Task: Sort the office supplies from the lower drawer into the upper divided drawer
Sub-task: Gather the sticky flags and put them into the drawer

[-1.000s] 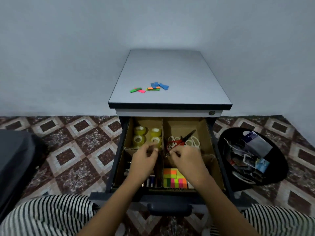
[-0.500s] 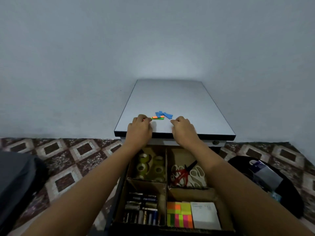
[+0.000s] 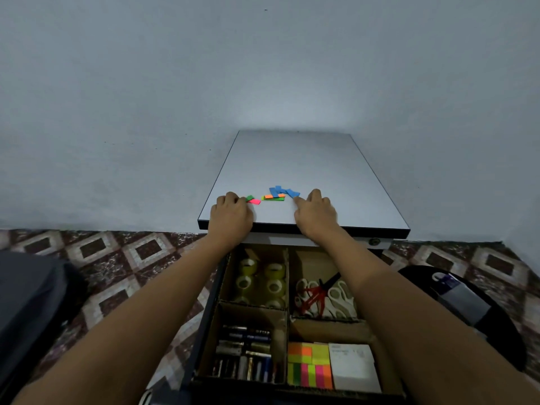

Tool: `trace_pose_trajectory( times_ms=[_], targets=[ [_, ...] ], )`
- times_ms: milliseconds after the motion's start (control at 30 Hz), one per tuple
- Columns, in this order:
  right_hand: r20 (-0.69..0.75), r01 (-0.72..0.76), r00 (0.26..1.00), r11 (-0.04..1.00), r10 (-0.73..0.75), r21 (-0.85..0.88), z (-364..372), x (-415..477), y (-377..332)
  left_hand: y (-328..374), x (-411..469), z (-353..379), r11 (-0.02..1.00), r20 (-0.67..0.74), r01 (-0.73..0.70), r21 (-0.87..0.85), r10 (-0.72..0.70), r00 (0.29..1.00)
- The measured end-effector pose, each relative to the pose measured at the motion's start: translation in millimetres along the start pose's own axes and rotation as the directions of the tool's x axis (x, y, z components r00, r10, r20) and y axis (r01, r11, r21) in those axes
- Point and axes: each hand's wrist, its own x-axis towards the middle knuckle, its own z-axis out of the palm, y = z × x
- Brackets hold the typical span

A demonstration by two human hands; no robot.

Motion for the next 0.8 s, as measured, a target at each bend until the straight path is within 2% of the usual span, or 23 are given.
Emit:
trace_pose_trajectory(
  times_ms=[200,433,600,700,800],
  targets=[
    [-0.144,0.054,0.988,0.999,-0.052,0.005,4,-21,3,-2,-15,-5,0.993,-0.033,-0.109,0.035,0.11,0.993],
    [-0.211,0.166,0.96,0.98,-0.185,-0.106,9,-43,3,-7,-39,-5,0.962,-0.036,-0.211,0.173,0.22,0.975],
    [-0.209,0.198,0.951,0.968,-0.228,-0.155,7,-55,3,-12,-45,1,0.949,-0.154,-0.259,0.179,0.287,0.946],
    [-0.279,0.197,0.931,0.968,-0.234,-0.154,7,-57,5,-14,-45,1,0.943,-0.234,-0.291,0.164,0.323,0.917],
    [-0.382,0.216,0.896,0.974,-0.224,-0.065,12,-54,10,-11,-45,-2,0.945,-0.279,-0.291,0.147,0.322,0.905]
  ],
)
